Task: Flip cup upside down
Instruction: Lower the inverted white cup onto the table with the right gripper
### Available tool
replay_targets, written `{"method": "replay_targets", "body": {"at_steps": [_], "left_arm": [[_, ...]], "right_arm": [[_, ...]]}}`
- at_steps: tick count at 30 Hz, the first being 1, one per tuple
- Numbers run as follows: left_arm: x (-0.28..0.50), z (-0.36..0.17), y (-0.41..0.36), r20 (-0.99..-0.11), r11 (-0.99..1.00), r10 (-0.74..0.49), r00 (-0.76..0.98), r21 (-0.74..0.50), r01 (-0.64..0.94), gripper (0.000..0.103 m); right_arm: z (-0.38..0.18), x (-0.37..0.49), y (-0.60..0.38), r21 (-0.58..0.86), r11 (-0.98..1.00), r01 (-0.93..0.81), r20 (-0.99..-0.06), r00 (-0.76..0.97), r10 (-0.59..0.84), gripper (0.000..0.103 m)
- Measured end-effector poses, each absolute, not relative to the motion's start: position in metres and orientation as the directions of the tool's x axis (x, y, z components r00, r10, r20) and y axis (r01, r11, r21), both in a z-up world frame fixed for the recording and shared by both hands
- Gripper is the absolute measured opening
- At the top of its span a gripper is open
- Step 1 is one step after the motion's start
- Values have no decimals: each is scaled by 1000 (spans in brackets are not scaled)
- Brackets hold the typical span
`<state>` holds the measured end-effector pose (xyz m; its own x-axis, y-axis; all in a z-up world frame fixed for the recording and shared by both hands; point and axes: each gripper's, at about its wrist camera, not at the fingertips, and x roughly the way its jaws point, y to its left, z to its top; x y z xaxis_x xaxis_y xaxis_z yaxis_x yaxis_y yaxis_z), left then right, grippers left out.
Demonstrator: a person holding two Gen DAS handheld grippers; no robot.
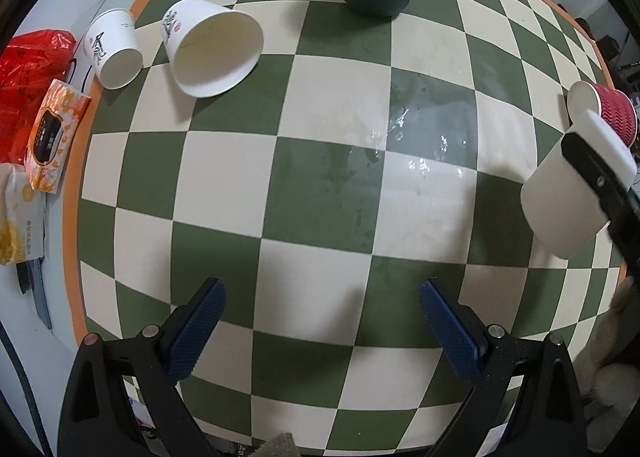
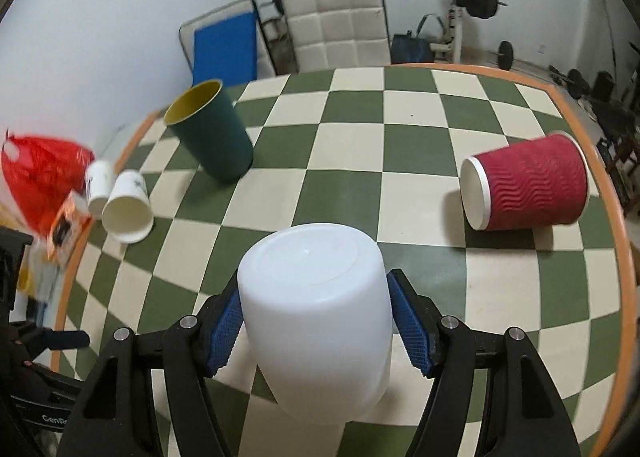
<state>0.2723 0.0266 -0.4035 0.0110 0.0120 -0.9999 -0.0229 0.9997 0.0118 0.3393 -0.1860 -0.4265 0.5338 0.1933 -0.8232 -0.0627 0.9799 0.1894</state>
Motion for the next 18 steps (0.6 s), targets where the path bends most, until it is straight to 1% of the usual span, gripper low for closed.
{"method": "replay_targets", "body": {"at_steps": [4,12,18], "left_arm": [[279,-404,26,-1000,1000,15,11,15,-11,99],[280,-402,15,-1000,1000,20,21,20,7,99],[274,-393,11,-999,1000,20,34,20,16,99]], "right_arm": [[-435,333,-183,169,984,-62,-804,568,174,71],[-440,316,-185,148,985,-90,-816,551,173,71],[-442,307,-187,155,985,-77,-843,510,173,71]]}}
